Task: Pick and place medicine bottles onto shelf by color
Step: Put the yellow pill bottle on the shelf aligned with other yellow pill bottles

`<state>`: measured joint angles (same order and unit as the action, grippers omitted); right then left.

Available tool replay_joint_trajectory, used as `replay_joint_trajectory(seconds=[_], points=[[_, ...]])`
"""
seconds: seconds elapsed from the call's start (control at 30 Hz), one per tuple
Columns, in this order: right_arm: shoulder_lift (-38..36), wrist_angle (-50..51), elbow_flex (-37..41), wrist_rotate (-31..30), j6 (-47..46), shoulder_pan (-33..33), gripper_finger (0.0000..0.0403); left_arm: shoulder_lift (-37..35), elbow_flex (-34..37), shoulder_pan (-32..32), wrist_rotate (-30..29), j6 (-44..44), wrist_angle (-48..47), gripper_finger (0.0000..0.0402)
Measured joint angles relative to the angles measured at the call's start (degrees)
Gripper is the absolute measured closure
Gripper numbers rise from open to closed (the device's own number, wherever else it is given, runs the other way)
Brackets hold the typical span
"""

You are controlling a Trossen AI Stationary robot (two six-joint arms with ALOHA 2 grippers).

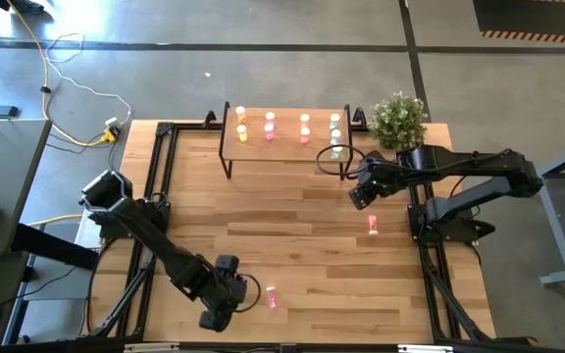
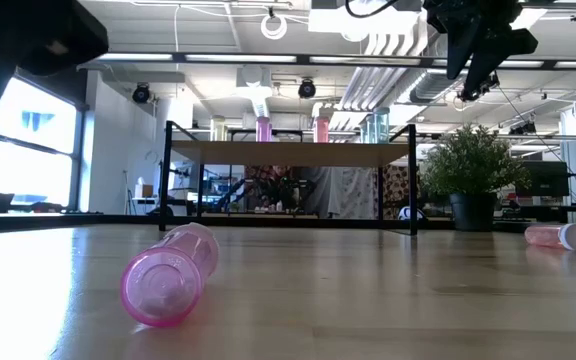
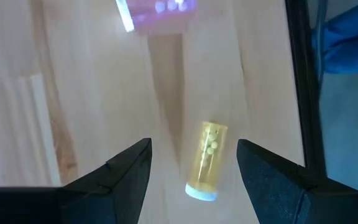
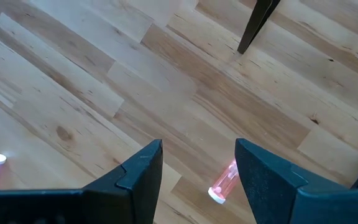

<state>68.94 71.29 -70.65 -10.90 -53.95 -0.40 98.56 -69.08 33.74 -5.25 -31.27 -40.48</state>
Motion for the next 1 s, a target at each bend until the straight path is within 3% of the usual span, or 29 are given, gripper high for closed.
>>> replay_joint_trajectory(seconds=[1.0], points=[[0.0, 0.0, 0.0, -0.1, 0.5, 0.0, 0.021, 11.9, 0.0, 1.7, 3.2, 2.9, 6.2, 0.0174]])
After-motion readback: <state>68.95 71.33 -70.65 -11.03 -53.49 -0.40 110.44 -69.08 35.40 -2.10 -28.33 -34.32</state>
